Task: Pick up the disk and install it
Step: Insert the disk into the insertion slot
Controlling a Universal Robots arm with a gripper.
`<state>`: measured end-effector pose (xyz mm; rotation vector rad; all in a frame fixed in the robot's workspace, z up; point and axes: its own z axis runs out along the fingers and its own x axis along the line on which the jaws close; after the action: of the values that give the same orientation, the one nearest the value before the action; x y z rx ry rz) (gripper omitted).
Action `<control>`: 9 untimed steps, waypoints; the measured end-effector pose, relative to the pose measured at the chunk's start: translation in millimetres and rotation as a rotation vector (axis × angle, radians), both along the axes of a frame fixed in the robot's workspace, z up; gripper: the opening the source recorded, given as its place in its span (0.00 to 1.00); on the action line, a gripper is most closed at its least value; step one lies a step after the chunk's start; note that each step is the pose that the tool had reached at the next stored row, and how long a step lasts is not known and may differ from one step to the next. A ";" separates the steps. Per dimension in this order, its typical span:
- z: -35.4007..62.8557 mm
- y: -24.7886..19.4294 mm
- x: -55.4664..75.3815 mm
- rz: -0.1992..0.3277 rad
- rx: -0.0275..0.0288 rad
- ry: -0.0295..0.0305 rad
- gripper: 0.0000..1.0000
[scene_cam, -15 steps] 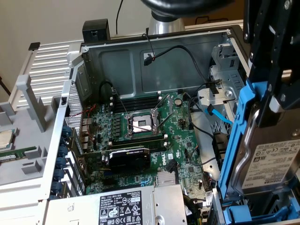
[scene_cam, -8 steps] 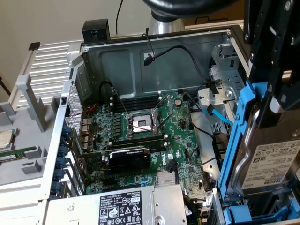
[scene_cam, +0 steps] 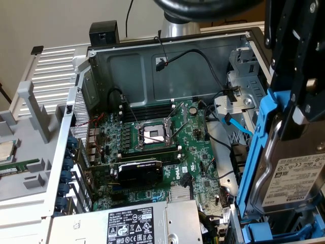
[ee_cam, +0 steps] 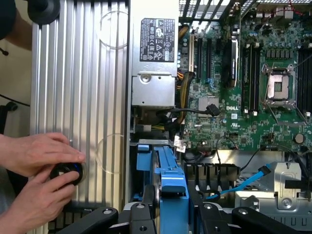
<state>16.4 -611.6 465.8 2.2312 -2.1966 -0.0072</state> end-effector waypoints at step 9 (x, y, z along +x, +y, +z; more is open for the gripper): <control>-0.9 0.3 0.0 0.000 0.0004 0.0013 0.36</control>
<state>16.3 -611.3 464.8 2.2309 -2.1960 -0.0091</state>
